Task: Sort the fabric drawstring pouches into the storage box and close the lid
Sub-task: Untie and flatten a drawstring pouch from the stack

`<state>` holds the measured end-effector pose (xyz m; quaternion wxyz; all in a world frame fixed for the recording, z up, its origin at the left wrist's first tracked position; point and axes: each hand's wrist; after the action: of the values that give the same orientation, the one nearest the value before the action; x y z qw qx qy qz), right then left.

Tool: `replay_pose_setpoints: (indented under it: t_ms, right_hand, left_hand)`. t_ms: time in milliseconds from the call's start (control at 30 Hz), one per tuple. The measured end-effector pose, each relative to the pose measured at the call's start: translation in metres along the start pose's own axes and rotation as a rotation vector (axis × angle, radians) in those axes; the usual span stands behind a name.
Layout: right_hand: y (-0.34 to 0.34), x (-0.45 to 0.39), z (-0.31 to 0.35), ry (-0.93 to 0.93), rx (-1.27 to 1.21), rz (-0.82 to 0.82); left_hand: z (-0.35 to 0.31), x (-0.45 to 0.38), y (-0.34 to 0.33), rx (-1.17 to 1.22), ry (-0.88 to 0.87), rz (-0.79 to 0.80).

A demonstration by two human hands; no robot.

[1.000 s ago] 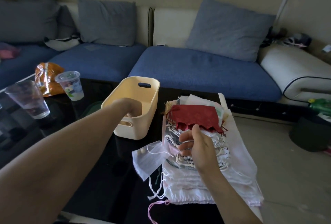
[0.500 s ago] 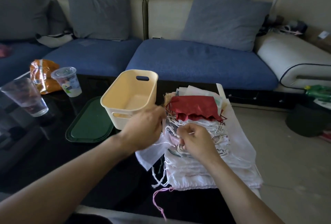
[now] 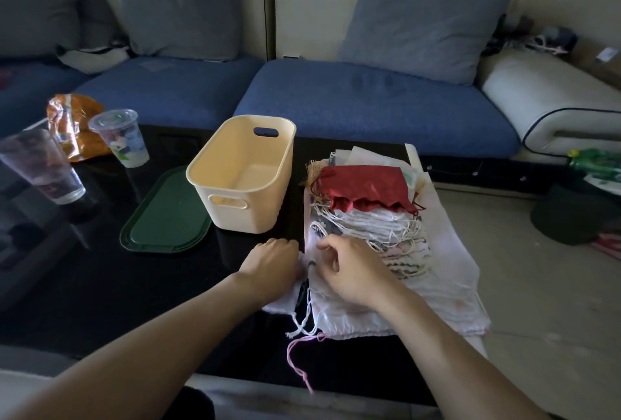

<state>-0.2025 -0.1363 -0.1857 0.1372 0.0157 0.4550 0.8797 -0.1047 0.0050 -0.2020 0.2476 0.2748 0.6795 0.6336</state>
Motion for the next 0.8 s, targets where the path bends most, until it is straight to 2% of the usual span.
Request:
replay_pose_setpoints:
  t_ms: [100, 233, 433, 533, 700, 800]
  right_hand:
    - [-0.003, 0.002, 0.002, 0.003, 0.025, 0.045]
    - [0.001, 0.001, 0.004, -0.005, 0.028, 0.035]
    - [0.019, 0.002, 0.002, -0.044, -0.226, -0.028]
    - [0.033, 0.002, 0.002, -0.102, -0.437, -0.114]
    - [0.048, 0.001, -0.005, -0.203, -0.597, -0.344]
    - [0.054, 0.002, -0.008, -0.291, -0.759, -0.421]
  left_hand:
    - [-0.002, -0.001, 0.004, 0.055, -0.071, -0.078]
    - [0.006, 0.005, 0.011, 0.452, -0.144, -0.137]
    - [0.007, 0.013, 0.025, 0.794, 0.019, -0.230]
    - [0.003, 0.015, 0.039, 0.903, 0.056, -0.194]
    - [0.004, 0.021, 0.045, 1.149, 0.090, -0.045]
    - [0.007, 0.019, 0.040, 1.248, 0.141, -0.033]
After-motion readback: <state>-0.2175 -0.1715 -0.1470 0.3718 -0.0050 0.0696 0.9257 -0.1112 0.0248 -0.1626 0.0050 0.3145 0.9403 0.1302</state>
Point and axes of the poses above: each hand's wrist, its own x-axis away from the middle knuckle, its own y-axis out of the back of the hand, z = x × y, and after that the axes turned 7 degrees about -z, right-handed
